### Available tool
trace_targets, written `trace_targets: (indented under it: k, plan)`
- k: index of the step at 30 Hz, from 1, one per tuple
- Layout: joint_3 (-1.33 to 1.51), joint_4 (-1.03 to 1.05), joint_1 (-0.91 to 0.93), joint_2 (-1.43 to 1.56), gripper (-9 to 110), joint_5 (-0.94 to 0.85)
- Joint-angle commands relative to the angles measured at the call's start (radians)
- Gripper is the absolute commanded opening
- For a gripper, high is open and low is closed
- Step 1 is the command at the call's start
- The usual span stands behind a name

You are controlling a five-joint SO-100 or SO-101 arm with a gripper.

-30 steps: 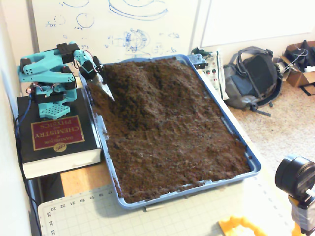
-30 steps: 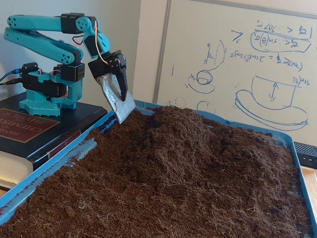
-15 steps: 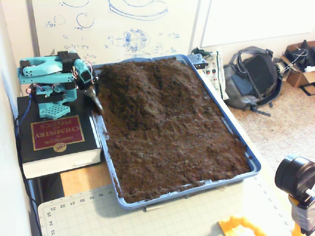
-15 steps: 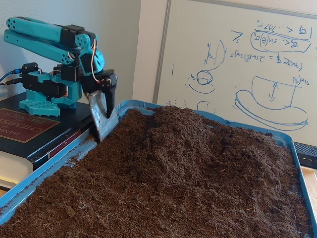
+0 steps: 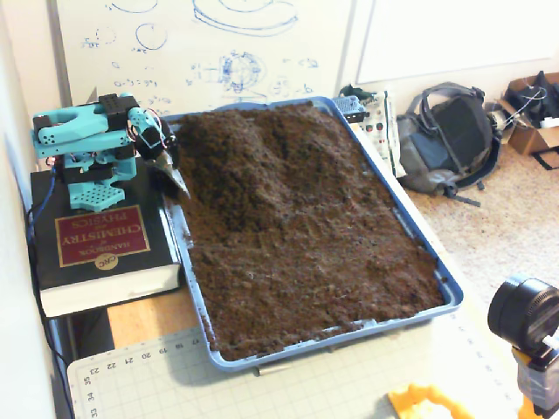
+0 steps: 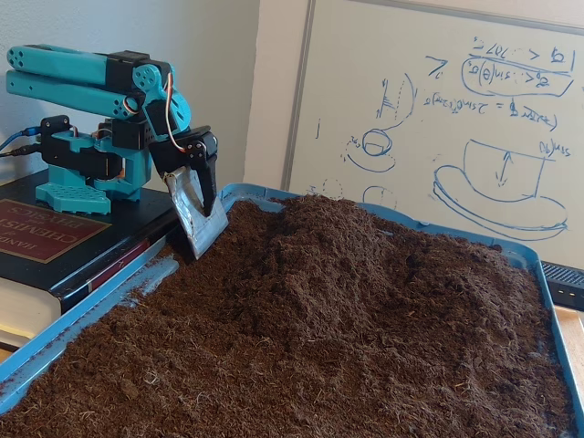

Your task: Build a berm.

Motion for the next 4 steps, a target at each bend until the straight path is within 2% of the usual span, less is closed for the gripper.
trace_targets:
  k: [1,4]
  plan:
    - [-0.014,0.005,0.003,0.002,1,0.006]
    - [-0.014,0.005,0.003,0.003,1,0.006]
